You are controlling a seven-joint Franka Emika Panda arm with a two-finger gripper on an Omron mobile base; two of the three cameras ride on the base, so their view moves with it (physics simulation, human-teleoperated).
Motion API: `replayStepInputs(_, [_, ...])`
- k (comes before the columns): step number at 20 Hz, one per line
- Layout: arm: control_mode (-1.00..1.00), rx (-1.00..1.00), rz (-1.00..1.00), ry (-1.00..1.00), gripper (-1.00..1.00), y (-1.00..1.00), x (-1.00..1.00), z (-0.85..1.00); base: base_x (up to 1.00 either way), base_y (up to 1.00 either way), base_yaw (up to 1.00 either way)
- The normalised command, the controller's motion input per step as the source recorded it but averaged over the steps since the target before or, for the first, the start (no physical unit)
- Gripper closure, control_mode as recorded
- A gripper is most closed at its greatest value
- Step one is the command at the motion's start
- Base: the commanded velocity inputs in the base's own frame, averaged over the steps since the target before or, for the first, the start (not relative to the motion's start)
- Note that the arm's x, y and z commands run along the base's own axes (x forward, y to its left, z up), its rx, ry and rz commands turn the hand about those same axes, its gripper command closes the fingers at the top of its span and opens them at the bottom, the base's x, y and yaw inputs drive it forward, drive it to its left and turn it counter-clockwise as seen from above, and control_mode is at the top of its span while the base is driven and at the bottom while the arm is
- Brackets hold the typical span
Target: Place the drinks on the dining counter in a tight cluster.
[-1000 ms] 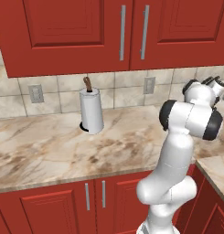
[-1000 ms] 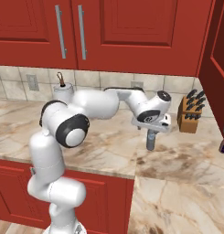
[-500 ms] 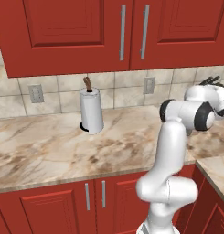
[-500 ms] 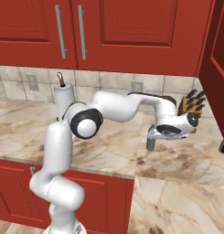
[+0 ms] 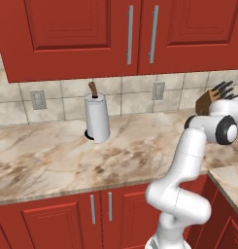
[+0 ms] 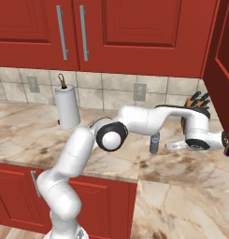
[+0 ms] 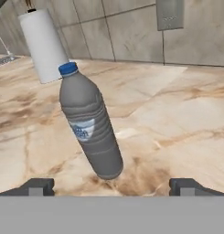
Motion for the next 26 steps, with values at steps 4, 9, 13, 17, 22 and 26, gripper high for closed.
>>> replayStepInputs(4, [-1.0, 0.04, 0.13, -0.23, -1.0, 0.48, -0.22, 0.0, 0.0, 0.0, 0.0])
replayStepInputs(9, [-1.0, 0.01, 0.09, -0.14, -1.0, 0.69, -0.06, 0.0, 0.0, 0.0, 0.0])
replayStepInputs(13, [-1.0, 0.0, 0.03, -0.03, -1.0, 0.59, -0.09, 0.0, 0.0, 0.0, 0.0])
replayStepInputs(17, [-1.0, 0.0, 0.0, 0.0, -1.0, 0.3, 0.0, -0.04, 0.0, 0.0, 0.0])
replayStepInputs(22, [-1.0, 0.0, -0.11, 0.02, -1.0, -0.32, 0.09, -0.14, 0.0, 0.0, 0.0])
replayStepInputs(26, [-1.0, 0.0, -0.19, 0.04, -1.0, -0.32, 0.18, -0.06, 0.0, 0.0, 0.0])
